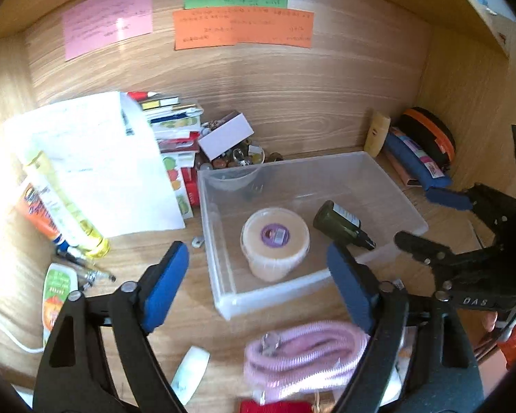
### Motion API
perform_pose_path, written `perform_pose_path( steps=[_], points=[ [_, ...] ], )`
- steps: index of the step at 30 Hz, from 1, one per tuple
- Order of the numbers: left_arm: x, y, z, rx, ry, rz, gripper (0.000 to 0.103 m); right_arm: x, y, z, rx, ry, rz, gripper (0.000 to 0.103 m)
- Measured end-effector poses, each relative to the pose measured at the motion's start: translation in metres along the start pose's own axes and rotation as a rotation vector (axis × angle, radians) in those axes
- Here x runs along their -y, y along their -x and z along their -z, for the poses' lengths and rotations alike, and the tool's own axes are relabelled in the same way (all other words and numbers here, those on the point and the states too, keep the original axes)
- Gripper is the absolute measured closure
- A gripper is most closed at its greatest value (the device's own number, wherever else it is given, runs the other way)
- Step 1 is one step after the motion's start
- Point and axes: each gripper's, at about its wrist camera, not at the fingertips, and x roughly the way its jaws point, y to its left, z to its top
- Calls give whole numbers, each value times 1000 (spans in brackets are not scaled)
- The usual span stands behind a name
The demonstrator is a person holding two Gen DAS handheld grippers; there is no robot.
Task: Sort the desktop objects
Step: 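Release the bottle and tape roll into the clear box with both grippers, then grasp the red pouch with the left gripper while the right grasps the pink compact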
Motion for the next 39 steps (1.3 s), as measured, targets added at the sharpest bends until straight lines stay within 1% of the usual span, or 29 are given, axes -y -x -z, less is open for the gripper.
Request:
perform_pose_path(
  steps=[1, 2, 4, 6, 7, 8, 10, 13, 14, 17, 18, 22, 23, 25, 28, 31, 34, 37, 39],
  points=[
    [-2, 5, 5, 7, 3, 4, 19, -2, 6, 5, 18, 16, 19, 25],
    [-4, 10, 11, 21, 10, 1, 19, -3, 12, 8, 34, 22, 23, 21],
    [-10, 21, 24, 69, 23, 0, 18, -3, 21, 15, 50, 14, -1, 18],
    [-14, 31, 34, 99, 28, -8, 7, -1, 31, 23, 55, -4, -32, 16],
    [-15, 35, 40, 102, 21, -14, 6, -1, 34, 26, 52, -12, -34, 16],
    [-17, 37, 44, 93, 12, -18, 6, 0, 37, 30, 47, -22, -35, 16],
    [-18, 40, 56, 49, -11, -46, 6, -1, 41, 37, 36, -28, -30, 16],
    [-20, 42, 77, 2, -25, -73, 6, -6, 50, 54, 34, -8, 11, 16],
    [-20, 43, 84, -9, -28, -71, 6, -10, 53, 60, 34, 7, 34, 16],
    [-23, 45, 106, -44, -18, -29, 6, -16, 64, 79, 37, 26, 77, 16],
    [-23, 43, 115, -71, -9, -12, 6, -17, 68, 85, 37, 27, 81, 16],
    [-18, 37, 141, -141, -4, 21, 6, -17, 80, 106, 46, 6, 71, 15],
    [-15, 36, 146, -156, -6, 32, 6, -16, 82, 111, 46, -10, 57, 13],
    [-11, 33, 153, -170, -7, 41, 6, -14, 81, 119, 36, -46, 23, 9],
    [-4, 26, 160, -196, -6, 65, 6, -19, 79, 128, 30, -61, -14, 8],
    [3, 16, 164, -226, -10, 82, 6, -28, 76, 132, 19, -45, -32, 8],
    [9, 7, 167, -249, -21, 99, 6, -34, 74, 135, 13, -29, -31, 8],
    [18, 4, 168, -237, -63, 62, 5, -33, 69, 137, -5, -27, -24, 8],
    [21, 2, 169, -226, -76, 51, 5, -30, 64, 135, -21, -26, -9, 8]
  ],
)
